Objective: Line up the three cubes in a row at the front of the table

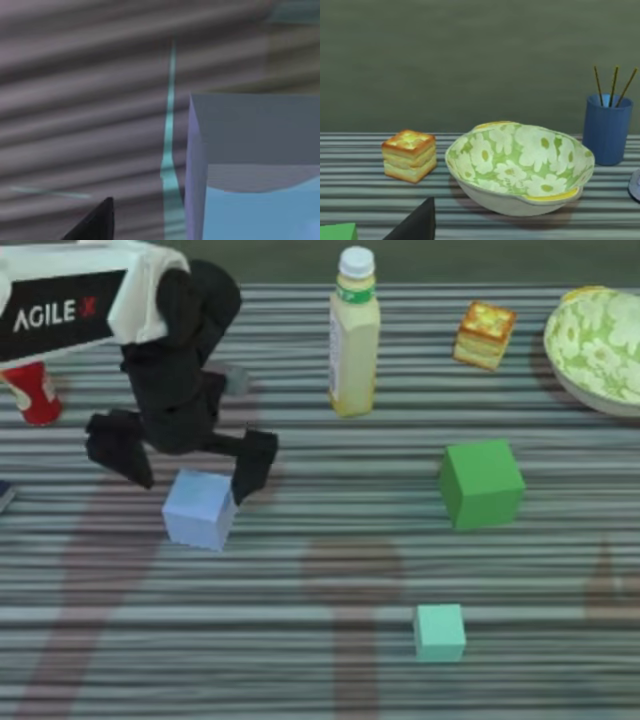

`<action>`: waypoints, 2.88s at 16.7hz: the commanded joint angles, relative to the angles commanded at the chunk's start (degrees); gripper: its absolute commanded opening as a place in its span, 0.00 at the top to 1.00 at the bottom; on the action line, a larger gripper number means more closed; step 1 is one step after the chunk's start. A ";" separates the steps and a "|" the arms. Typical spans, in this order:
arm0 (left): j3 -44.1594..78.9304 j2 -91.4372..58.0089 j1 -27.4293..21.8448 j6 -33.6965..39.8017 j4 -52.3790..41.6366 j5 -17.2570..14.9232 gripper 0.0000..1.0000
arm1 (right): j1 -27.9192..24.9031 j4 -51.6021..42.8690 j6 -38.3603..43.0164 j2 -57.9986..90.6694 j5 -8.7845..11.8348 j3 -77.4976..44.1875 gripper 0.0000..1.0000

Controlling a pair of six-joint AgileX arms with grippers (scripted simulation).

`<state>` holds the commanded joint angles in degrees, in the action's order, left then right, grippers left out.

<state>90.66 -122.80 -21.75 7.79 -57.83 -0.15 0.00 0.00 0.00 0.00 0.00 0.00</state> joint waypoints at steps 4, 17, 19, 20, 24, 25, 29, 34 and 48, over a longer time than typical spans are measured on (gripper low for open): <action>-5.07 -3.01 0.04 -0.11 8.16 -0.03 0.00 | 0.00 0.00 0.00 0.00 0.00 0.00 0.00; -6.07 -3.61 0.05 -0.13 9.65 -0.03 0.60 | 0.00 0.00 0.00 0.00 0.00 0.00 0.00; -6.07 -3.61 0.05 -0.13 9.65 -0.03 0.75 | 0.00 0.00 0.00 0.00 0.00 0.00 0.00; -6.07 -3.61 0.05 -0.13 9.65 -0.03 0.83 | 0.00 0.00 0.00 0.00 0.00 0.00 0.00; -6.07 -3.61 0.05 -0.13 9.65 -0.03 1.00 | 0.00 0.00 0.00 0.00 0.00 0.00 0.00; -6.07 -3.61 0.05 -0.13 9.65 -0.03 1.00 | 0.00 0.00 0.00 0.00 0.00 0.00 0.00; -6.07 -3.61 0.05 -0.13 9.65 -0.03 1.00 | 0.00 0.00 0.00 0.00 0.00 0.00 0.00; -3.98 -1.72 0.07 -0.27 6.85 0.08 1.00 | 0.00 0.00 0.00 0.00 0.00 0.00 0.00; 2.86 2.74 -2.51 3.84 -4.76 0.21 1.00 | 0.00 0.00 0.00 0.00 0.00 0.00 0.00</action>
<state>93.52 -120.06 -24.26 11.63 -62.59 0.07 0.00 0.00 0.00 0.00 0.00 0.00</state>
